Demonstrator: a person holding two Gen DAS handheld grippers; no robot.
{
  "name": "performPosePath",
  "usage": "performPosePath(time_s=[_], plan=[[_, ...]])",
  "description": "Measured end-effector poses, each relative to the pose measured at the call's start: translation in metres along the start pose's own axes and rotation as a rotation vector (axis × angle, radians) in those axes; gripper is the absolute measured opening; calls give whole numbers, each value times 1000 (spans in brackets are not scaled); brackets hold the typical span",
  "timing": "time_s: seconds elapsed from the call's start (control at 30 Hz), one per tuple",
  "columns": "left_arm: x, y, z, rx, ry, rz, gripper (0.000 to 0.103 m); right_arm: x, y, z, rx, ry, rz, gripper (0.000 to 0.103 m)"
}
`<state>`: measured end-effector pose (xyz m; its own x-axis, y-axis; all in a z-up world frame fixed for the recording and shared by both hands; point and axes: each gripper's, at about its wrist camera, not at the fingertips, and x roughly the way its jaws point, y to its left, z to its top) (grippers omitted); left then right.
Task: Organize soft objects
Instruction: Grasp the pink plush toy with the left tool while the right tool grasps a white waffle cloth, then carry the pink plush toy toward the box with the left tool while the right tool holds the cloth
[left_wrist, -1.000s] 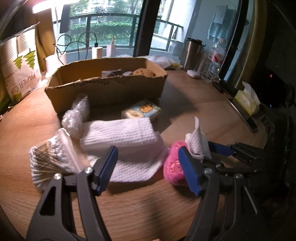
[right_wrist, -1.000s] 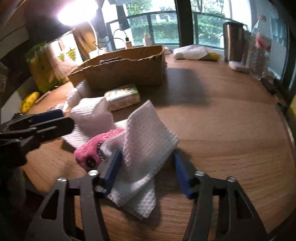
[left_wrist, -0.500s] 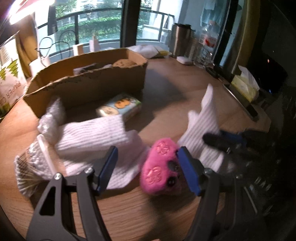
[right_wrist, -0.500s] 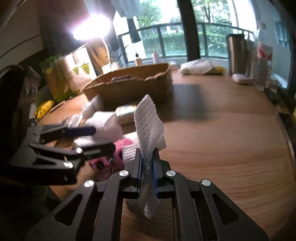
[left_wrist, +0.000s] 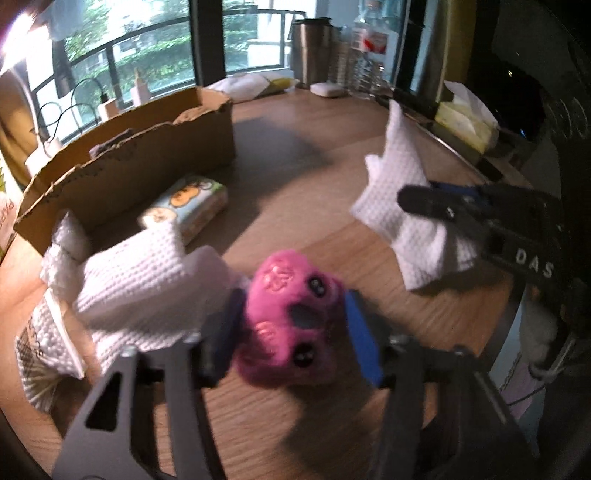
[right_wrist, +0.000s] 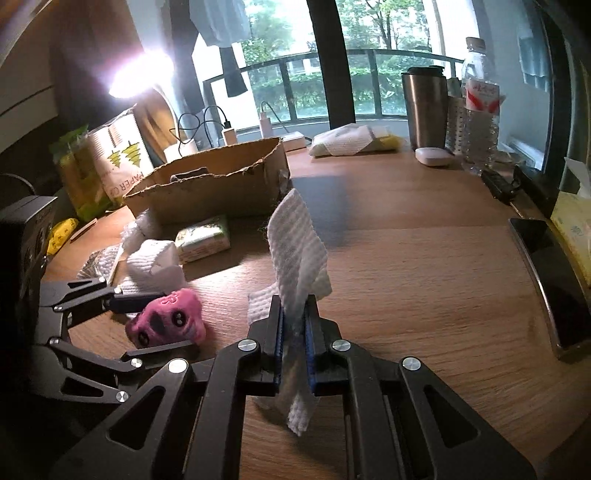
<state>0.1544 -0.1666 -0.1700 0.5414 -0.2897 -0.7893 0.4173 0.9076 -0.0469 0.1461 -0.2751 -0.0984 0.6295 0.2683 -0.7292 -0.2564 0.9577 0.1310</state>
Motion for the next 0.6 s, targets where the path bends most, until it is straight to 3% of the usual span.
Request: performPosePath(time_s=[0.23,0.6], plan=[[-7,1,-1,11,-29,-24,39,-1,5,1,-10,1,-3,11],[-33,16,7,-30,-114,-58,39,-8,22,21,-49,-31,-4,11]])
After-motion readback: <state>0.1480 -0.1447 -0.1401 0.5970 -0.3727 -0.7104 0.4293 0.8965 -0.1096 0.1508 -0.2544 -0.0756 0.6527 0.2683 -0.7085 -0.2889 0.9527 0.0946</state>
